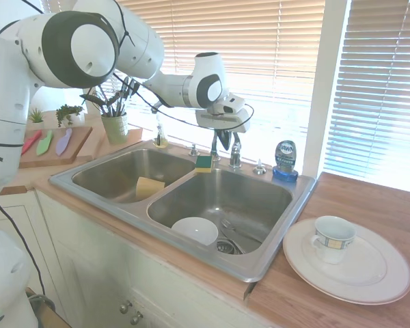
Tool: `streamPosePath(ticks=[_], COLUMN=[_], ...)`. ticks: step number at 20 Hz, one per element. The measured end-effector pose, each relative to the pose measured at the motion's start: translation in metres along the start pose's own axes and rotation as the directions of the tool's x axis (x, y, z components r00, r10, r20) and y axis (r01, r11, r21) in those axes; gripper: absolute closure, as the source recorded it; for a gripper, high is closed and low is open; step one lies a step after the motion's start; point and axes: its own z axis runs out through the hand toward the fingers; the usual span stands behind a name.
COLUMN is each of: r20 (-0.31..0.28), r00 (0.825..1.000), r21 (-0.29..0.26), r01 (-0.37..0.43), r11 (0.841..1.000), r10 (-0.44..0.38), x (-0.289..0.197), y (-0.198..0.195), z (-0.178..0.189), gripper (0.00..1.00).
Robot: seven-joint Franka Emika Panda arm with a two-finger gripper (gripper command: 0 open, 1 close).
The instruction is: Turn on the faucet
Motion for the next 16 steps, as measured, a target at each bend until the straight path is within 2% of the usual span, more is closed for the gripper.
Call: streamPosePath(ticks=[3,7,16], r20=[0.070,0.123,0.202], r00=[0.997,0.992,0.978], r21=[-0.078,-0.129,-0.177], r01=[-0.009,-0.019,-0.010], r11=[0.997,0.991,0.984], r10=[0.015,0.035,0.047], x=[-0.008,-0.025,-0.107], y=[0.015,0.036,0.105], z=[0.016,0.020,-0.012], gripper=[1.00,1.00,1.00])
